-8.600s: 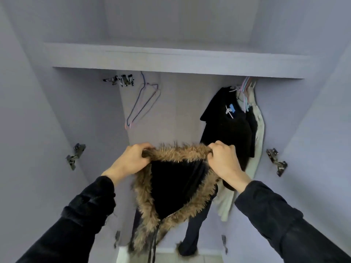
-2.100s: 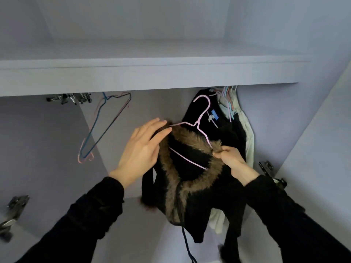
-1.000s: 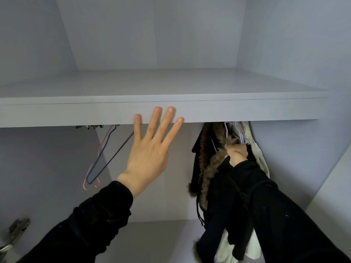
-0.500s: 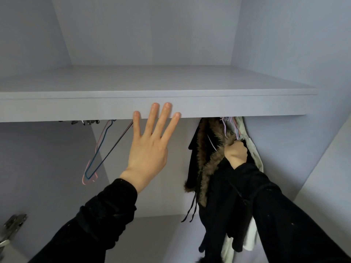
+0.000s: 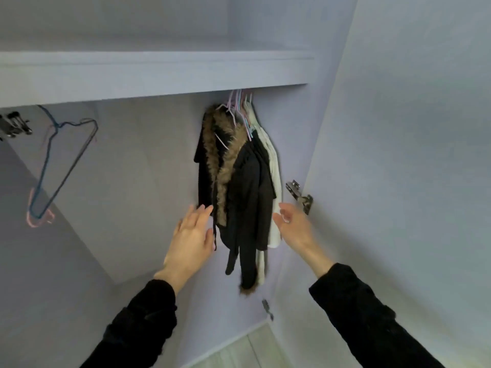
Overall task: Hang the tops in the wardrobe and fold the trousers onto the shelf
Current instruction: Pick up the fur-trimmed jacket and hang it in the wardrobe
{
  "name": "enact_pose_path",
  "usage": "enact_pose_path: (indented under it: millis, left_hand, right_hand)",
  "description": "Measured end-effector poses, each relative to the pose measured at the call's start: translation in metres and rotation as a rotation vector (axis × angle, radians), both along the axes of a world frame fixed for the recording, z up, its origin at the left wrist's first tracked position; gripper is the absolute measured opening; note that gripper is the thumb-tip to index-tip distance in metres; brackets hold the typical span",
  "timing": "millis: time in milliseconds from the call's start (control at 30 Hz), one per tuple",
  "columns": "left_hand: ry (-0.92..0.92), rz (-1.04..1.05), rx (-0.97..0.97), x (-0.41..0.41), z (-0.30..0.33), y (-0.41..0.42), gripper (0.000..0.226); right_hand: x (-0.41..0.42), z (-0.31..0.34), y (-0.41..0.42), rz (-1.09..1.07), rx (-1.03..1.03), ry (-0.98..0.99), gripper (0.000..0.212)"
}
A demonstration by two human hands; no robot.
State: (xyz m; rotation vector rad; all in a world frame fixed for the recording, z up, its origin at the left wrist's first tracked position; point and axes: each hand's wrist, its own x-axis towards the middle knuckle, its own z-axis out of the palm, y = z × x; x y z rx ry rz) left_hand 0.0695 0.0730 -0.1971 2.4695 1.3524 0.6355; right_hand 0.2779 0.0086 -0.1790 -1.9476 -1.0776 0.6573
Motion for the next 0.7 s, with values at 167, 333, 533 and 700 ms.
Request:
enact_pose_path:
  millis: [167,333,533,700]
  left_hand:
    - [-0.062,-0.254,-0.211,0.012,-0.037,-0.076,0.046]
    - [-0.040,-0.434,-0.313,0.027,-0.065,-0.143,0.042]
    - [0.055,-0.677,-0.433,0.066,-0.096,-0.243,0.040]
    - [0.146,-0.876,-0.489,0.117,-0.107,-0.339,0.040]
  right_hand:
    - [-0.010,-0.035,-0.112,-0.171,-0.103,0.035,0.037]
    - [-0.025,-0.069,-0.212,-0.300,-0.213,0.105,0.032]
    - [-0.032,-0.093,-0.341,-0.533,-0.260,0.167,0.033]
    - [-0.014,-0.101,-0.455,-0.745,-0.269,0.178,0.034]
